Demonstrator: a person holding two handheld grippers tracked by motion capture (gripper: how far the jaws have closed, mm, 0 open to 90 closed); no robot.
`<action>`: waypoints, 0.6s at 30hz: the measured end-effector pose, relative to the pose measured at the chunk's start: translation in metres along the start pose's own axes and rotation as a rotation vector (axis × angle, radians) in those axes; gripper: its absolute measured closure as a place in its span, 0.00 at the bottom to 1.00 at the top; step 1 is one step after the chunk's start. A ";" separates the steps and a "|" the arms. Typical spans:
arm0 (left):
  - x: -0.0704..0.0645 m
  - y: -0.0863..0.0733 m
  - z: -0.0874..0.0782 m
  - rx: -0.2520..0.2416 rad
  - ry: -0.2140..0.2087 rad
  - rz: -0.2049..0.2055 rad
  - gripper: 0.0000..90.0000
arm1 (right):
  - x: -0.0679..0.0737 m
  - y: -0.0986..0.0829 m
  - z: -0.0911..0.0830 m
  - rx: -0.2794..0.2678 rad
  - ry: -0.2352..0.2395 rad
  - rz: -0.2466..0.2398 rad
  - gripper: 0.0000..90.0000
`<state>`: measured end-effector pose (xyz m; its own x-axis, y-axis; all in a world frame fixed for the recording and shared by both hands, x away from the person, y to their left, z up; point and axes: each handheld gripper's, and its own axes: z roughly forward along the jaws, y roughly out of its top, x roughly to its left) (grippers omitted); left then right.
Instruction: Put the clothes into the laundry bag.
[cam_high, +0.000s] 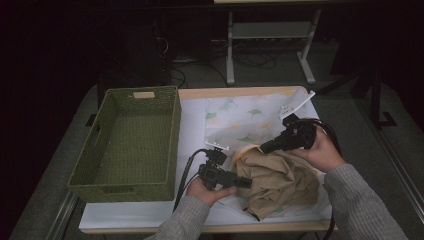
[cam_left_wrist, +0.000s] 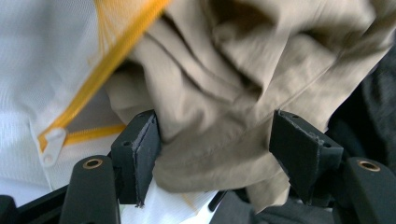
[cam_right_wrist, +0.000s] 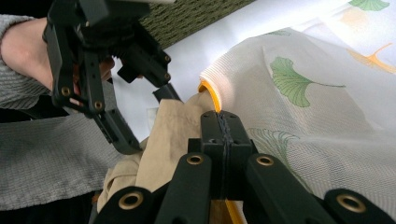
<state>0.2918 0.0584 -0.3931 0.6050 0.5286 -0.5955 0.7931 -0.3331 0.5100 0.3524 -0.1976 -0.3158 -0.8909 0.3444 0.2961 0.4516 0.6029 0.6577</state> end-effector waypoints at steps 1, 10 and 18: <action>0.001 -0.001 0.003 0.011 0.003 -0.003 0.37 | 0.000 0.000 0.000 0.000 0.001 0.002 0.99; -0.003 -0.001 0.024 -0.056 0.064 0.020 0.82 | 0.002 0.000 0.008 0.017 0.015 -0.009 0.99; 0.004 0.014 0.014 -0.223 0.096 -0.043 0.91 | 0.010 0.007 -0.002 0.009 0.004 -0.046 0.99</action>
<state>0.3059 0.0448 -0.3971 0.5528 0.6140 -0.5634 0.7761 -0.1332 0.6163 0.3462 -0.1912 -0.3065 -0.9108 0.3134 0.2688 0.4109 0.6241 0.6646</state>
